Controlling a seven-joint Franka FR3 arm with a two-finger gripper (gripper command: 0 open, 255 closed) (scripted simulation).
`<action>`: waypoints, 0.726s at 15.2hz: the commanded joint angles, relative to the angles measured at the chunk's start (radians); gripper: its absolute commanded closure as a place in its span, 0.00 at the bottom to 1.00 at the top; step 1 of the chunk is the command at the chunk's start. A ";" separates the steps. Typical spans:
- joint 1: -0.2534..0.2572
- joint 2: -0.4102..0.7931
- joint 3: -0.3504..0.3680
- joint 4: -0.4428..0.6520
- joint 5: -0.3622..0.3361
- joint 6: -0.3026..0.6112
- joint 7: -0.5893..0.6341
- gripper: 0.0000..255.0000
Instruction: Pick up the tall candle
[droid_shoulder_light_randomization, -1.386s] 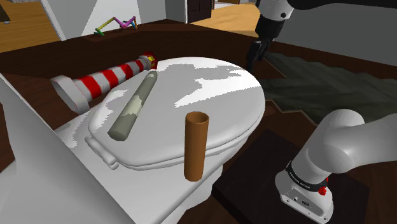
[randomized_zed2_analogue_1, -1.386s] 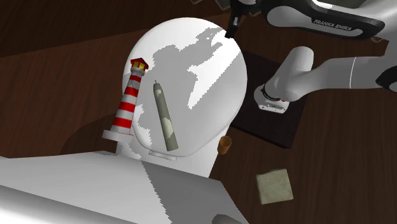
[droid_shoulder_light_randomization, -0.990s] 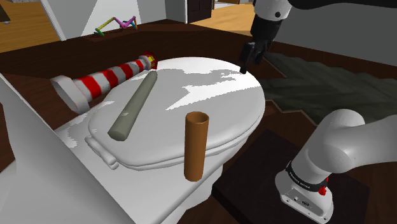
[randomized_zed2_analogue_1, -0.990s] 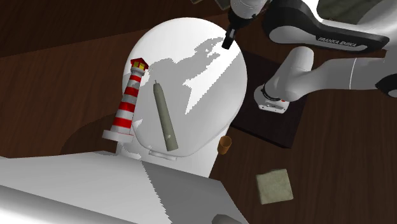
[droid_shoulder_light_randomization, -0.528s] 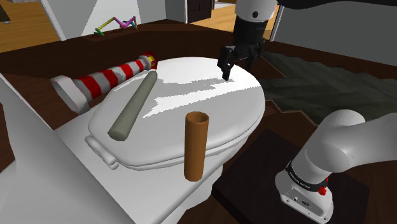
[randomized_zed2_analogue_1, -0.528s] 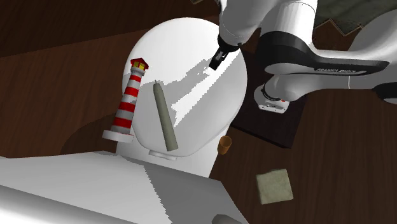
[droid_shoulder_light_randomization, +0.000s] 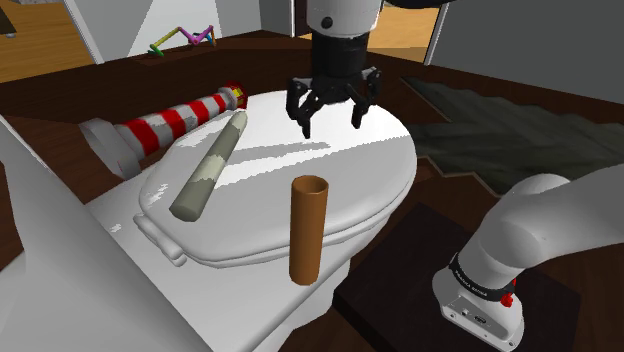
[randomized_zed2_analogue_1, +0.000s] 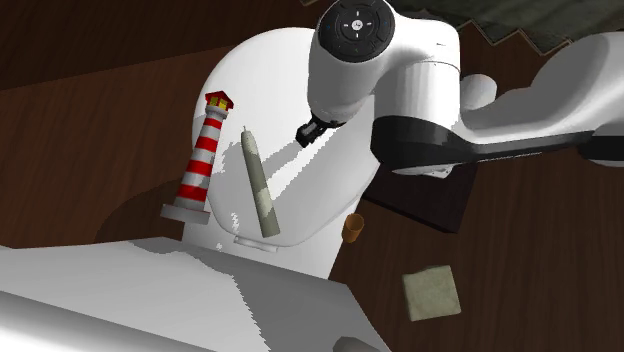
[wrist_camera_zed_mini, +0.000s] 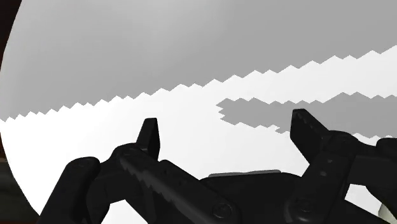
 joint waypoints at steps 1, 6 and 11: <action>-0.033 0.058 0.063 0.072 0.001 -0.014 0.111 0.00; -0.135 0.267 0.271 0.287 -0.057 -0.041 0.408 0.00; -0.181 0.667 0.574 0.571 -0.342 -0.113 0.830 0.00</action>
